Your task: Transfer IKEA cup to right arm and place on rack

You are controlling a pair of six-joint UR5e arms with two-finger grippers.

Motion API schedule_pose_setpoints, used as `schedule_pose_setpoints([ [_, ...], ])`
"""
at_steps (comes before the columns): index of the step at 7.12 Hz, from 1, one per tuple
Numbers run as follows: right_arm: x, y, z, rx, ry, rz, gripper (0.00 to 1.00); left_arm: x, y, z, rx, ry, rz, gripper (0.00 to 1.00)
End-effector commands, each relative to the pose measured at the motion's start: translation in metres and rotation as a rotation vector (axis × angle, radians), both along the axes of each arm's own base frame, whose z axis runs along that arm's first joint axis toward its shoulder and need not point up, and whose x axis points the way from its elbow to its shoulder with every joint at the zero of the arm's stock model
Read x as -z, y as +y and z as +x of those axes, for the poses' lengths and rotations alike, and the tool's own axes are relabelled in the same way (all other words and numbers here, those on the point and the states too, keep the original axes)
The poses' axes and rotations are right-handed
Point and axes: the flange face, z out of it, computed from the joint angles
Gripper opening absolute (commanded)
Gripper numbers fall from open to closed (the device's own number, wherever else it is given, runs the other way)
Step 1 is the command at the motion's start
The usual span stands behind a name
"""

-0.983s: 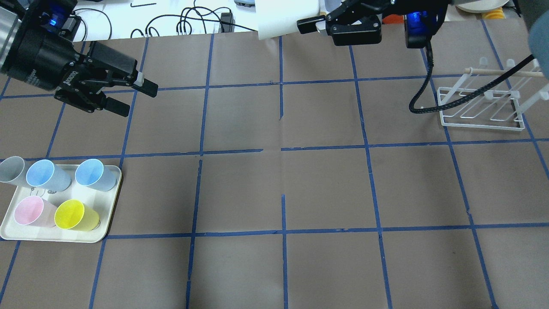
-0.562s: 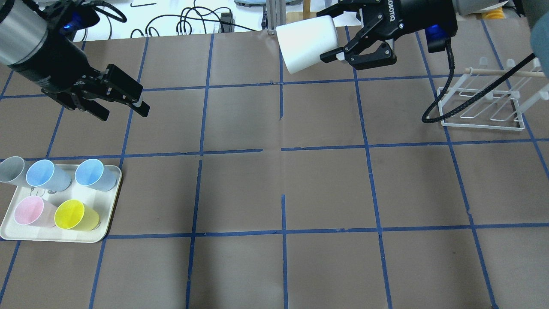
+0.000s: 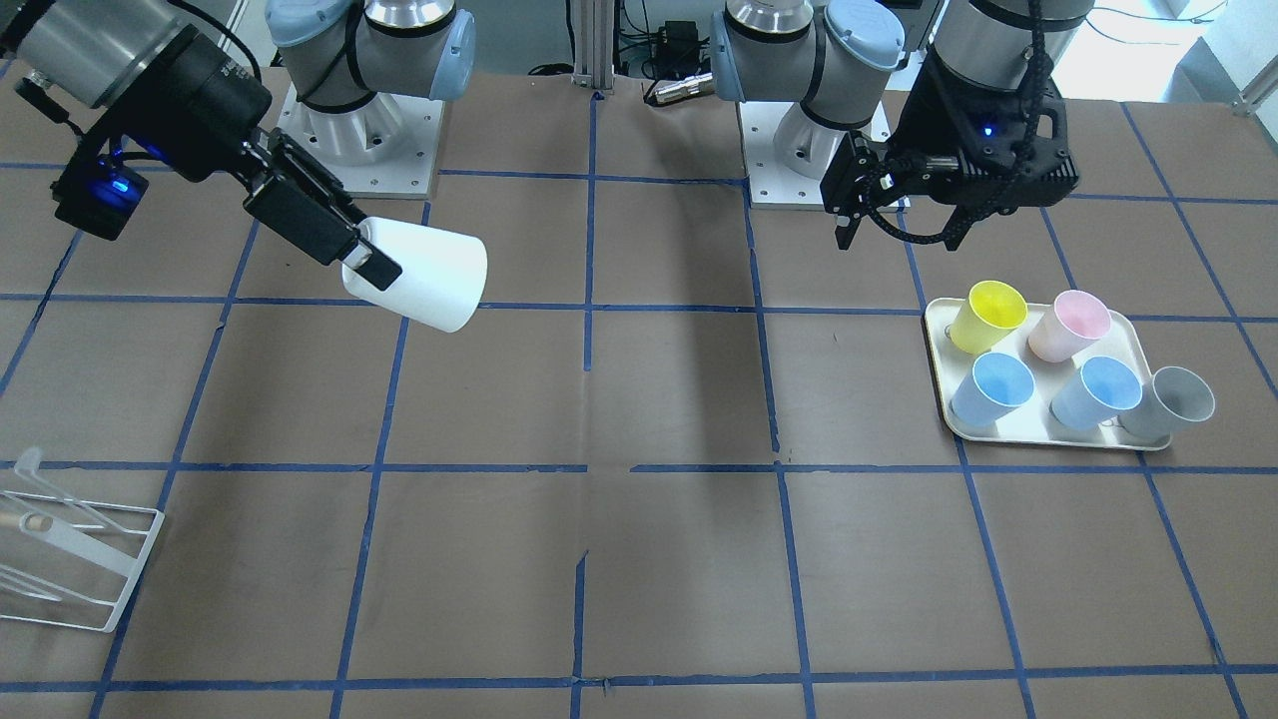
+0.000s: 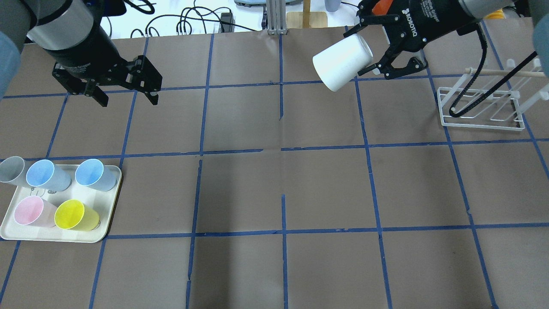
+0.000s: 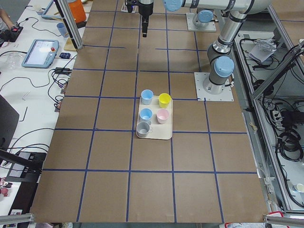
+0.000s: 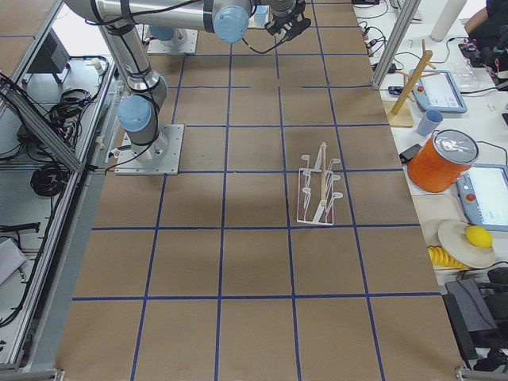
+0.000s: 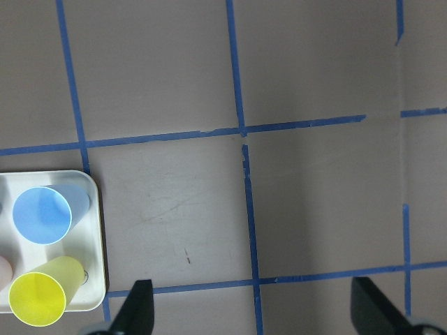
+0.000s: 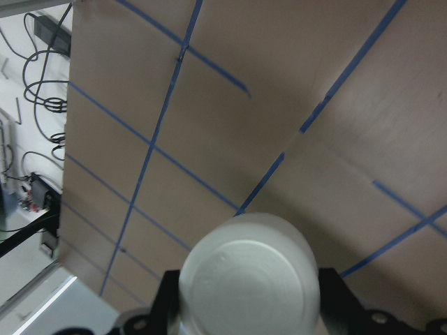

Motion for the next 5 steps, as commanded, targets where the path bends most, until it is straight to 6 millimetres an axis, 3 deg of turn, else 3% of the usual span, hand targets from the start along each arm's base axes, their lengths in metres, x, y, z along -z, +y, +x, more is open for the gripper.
schedule_pose_setpoints([
  [1, 0.018, -0.008, -0.021, -0.212, 0.265, -0.087, 0.23, -0.018, -0.014, -0.011, -0.068, 0.076, -0.037, 1.0],
  [3, 0.023, -0.026, -0.036, -0.387, 0.418, -0.161, 0.24, -0.013, -0.022, -0.009, -0.054, 0.069, -0.03, 1.0],
  [5, 0.02, -0.062, -0.059, -0.499, 0.582, -0.199, 0.24, -0.017, -0.016, -0.009, -0.05, 0.057, -0.038, 1.0],
])
